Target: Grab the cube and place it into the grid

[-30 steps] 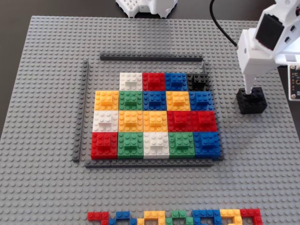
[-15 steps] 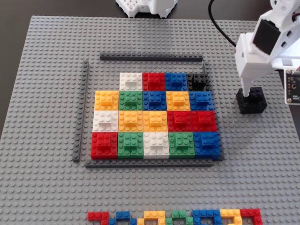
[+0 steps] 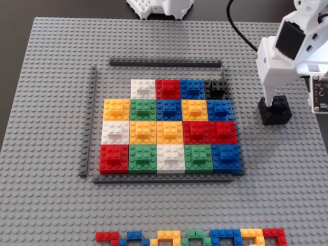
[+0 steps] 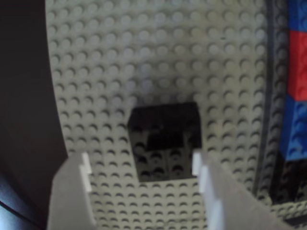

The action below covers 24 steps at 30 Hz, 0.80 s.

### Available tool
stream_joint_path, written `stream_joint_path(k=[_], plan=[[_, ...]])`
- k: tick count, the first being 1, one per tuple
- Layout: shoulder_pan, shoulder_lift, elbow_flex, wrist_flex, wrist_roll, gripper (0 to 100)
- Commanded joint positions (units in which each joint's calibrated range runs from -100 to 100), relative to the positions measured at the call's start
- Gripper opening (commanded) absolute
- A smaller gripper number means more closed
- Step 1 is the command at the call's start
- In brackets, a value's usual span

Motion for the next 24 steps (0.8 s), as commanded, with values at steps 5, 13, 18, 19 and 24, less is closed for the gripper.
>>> stream_joint_path(k=[5, 13, 18, 19, 24], plan=[[0.5, -2.2, 0.7, -0.4, 0.4, 21], [0.5, -2.4, 1.3, -0.6, 0.4, 17], [0.7, -2.6, 1.5, -0.5, 0.5, 14], [0.7, -2.7, 1.5, -0.5, 0.5, 13], [0.8, -3.2, 1.5, -0.4, 0.5, 11]])
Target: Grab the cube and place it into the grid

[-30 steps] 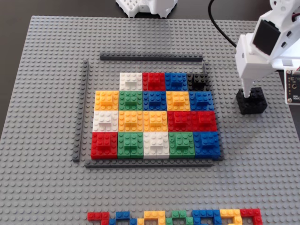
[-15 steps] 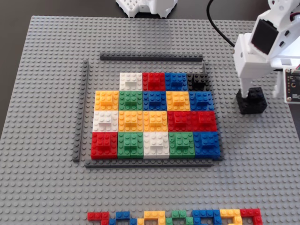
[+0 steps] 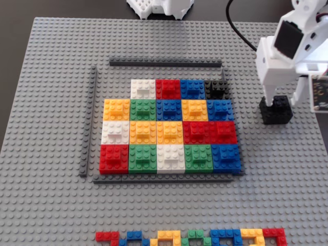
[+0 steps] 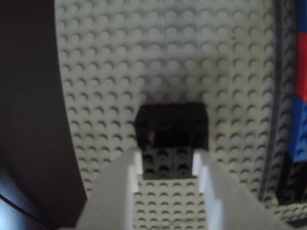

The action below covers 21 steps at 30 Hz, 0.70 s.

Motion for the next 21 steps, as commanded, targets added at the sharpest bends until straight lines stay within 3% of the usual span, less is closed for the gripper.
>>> stream_joint_path(k=[1, 21], plan=[[0.7, -2.6, 0.1, 0.0, 0.5, 10], [0.4, -12.1, -2.0, 3.8, 0.9, 6]])
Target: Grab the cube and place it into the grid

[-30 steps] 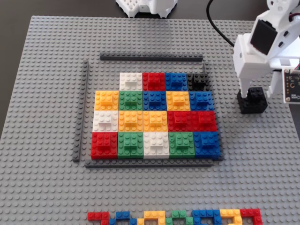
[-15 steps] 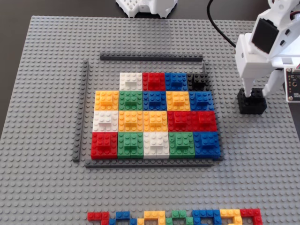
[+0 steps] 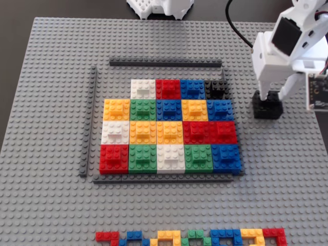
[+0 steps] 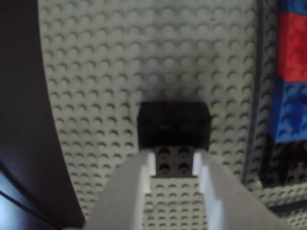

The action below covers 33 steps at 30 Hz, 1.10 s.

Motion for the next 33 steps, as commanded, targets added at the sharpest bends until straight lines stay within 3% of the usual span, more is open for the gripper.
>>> stream_joint_path(k=[1, 16, 33], plan=[[0.2, -10.7, -2.6, 1.9, 0.3, 6], [-0.1, -30.2, -9.1, 10.5, 5.8, 6], [22.1, -51.4, 13.8, 5.4, 17.8, 5]])
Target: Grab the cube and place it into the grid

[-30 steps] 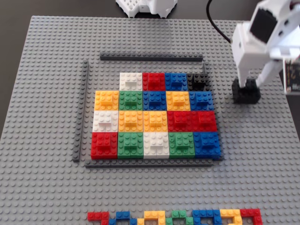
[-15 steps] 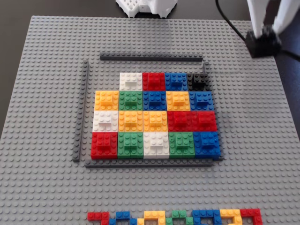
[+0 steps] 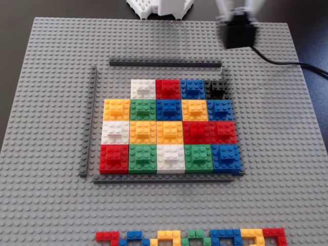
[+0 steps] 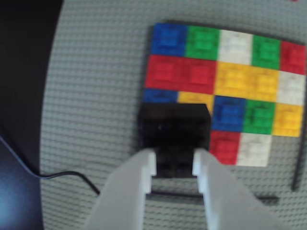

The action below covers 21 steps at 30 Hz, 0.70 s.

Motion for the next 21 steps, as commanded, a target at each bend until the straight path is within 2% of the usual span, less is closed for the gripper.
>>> stream_joint_path(k=[1, 16, 21], plan=[[6.7, -8.4, 5.3, -1.7, 3.4, 5], [28.1, -15.9, 30.8, -9.4, 12.6, 4], [31.6, -12.4, 32.2, -9.7, 14.4, 4]])
